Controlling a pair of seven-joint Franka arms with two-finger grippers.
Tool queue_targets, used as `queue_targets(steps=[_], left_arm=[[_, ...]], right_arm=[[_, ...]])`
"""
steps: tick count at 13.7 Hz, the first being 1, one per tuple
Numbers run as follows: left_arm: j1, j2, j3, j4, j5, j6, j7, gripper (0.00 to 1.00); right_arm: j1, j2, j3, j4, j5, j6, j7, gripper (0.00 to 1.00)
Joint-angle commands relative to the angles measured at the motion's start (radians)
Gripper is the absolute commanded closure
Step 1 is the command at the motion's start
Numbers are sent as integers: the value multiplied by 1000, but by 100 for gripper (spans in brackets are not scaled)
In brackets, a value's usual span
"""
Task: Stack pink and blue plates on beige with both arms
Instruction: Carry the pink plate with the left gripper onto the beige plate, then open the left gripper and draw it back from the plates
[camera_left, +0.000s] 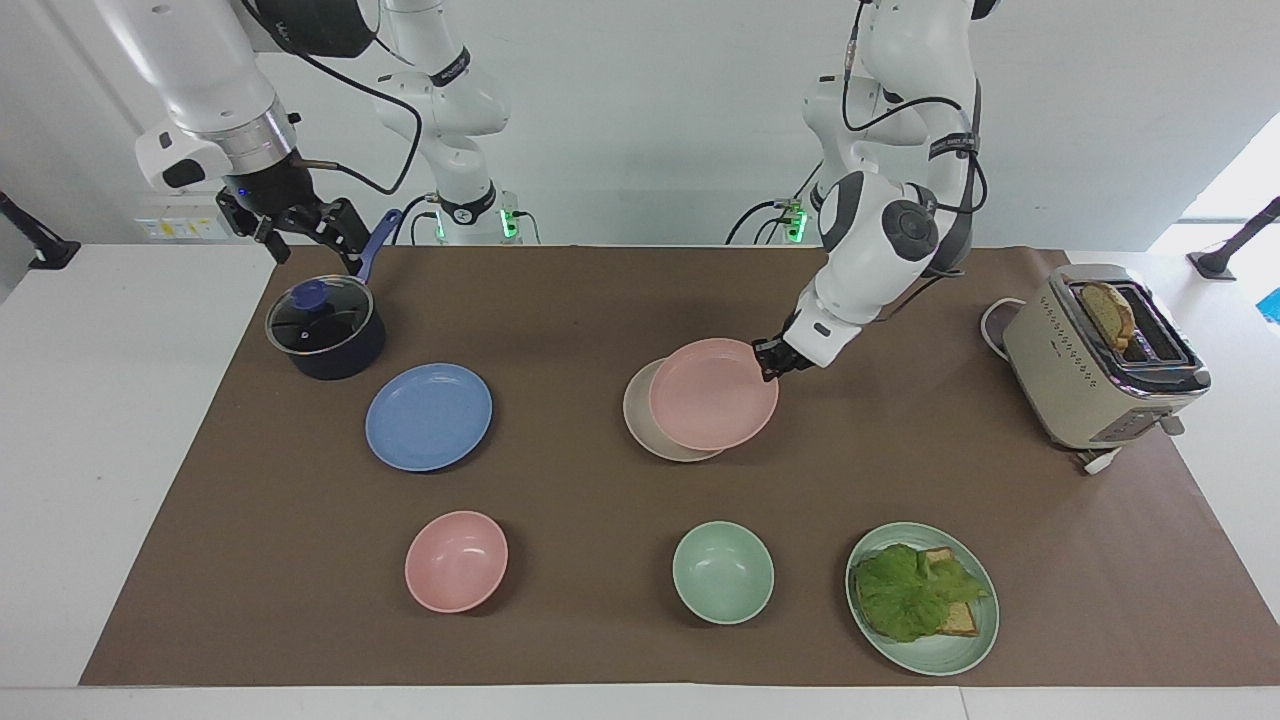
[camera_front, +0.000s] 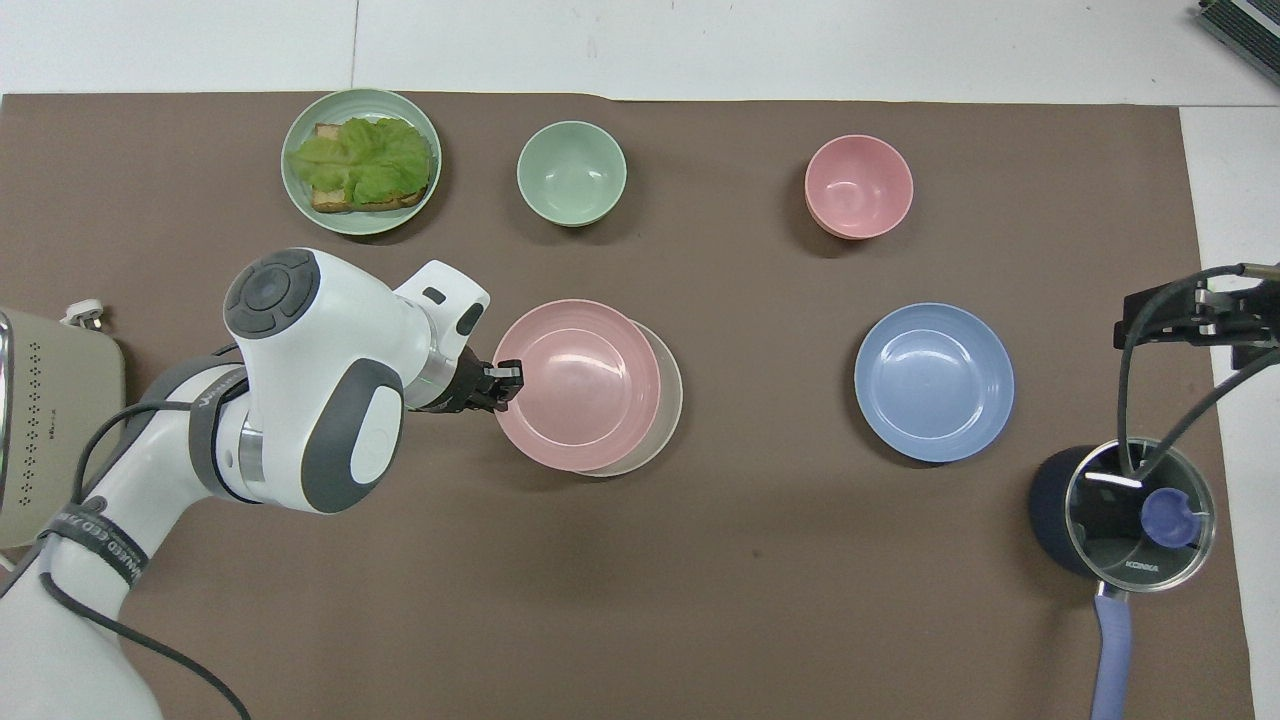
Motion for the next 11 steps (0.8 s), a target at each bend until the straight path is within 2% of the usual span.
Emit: queue_targets(steps=[1, 9, 10, 11], left_arm=[[-38, -18, 17, -22, -22, 28, -30, 100], [-46, -15, 19, -19, -22, 62, -17, 100], [-46, -15, 19, -17, -22, 62, -17, 49], [-46, -15, 19, -19, -22, 63, -19, 27]], right_arm=[[-10, -1, 7, 1, -7, -4, -23, 0], [-9, -1, 8, 1, -7, -5, -23, 0], [-9, -1, 8, 1, -7, -5, -23, 0], [-10, -1, 8, 1, -7, -4, -23, 0]])
